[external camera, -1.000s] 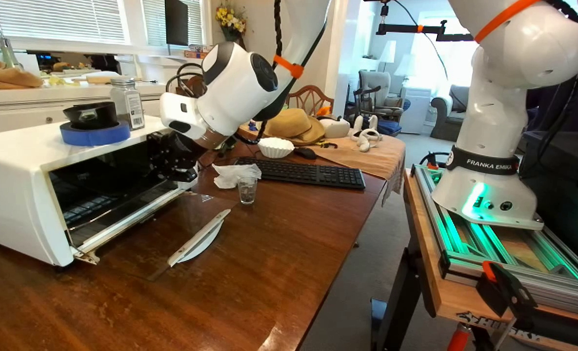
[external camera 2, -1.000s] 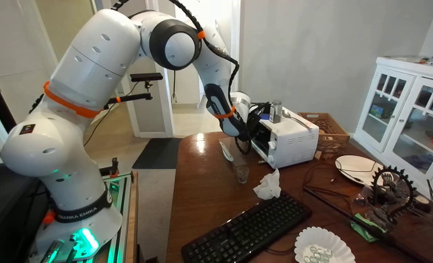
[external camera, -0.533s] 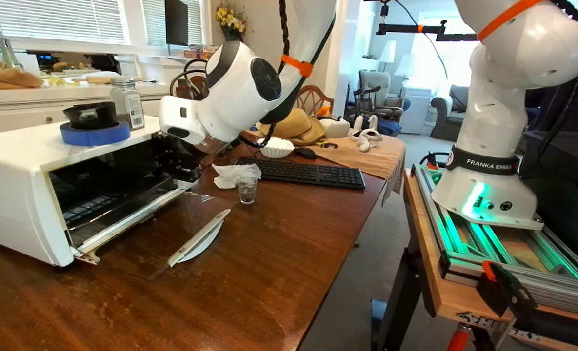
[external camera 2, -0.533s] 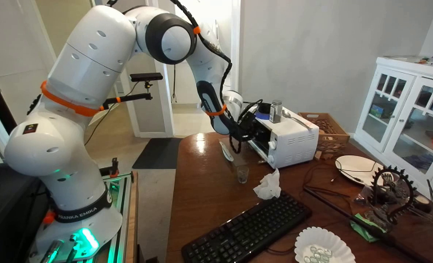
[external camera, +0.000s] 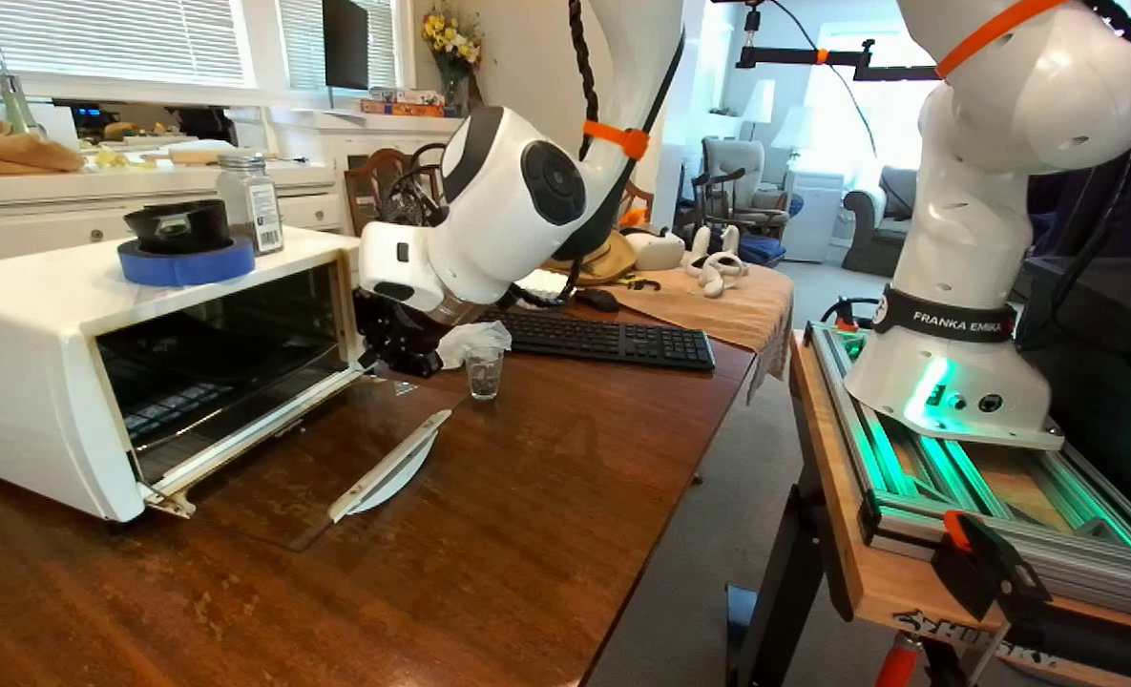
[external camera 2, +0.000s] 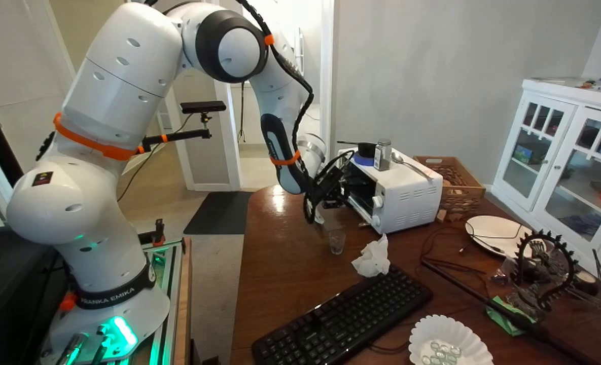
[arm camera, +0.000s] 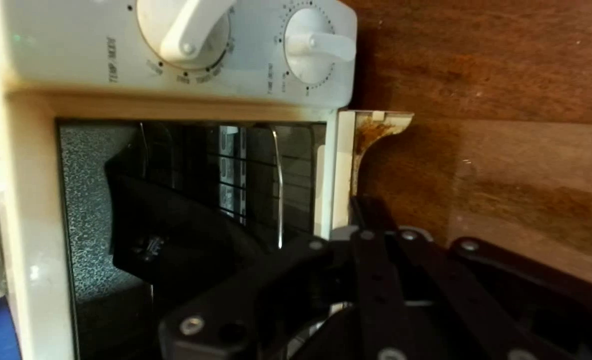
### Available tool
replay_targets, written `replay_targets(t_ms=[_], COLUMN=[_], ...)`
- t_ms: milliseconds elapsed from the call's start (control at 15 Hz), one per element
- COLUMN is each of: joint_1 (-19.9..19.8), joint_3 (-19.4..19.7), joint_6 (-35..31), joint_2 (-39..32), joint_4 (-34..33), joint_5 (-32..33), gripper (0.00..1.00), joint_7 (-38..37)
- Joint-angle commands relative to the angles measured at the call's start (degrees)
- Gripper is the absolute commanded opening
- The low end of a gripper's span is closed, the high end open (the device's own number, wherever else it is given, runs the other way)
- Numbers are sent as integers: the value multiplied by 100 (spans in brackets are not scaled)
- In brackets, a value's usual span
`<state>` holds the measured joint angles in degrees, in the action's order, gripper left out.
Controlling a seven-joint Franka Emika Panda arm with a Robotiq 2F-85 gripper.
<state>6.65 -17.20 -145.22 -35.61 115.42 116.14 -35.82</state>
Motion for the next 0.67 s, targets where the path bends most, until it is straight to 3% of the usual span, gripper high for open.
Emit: replay_targets(t_ms=[0,600], joint_1=[48,80], joint_3=[27,110], joint_6=[144,168], joint_2=[182,64], joint_4=[171,-139], joint_5=[-78,-184], gripper=[0,0], joint_7=[-33,480])
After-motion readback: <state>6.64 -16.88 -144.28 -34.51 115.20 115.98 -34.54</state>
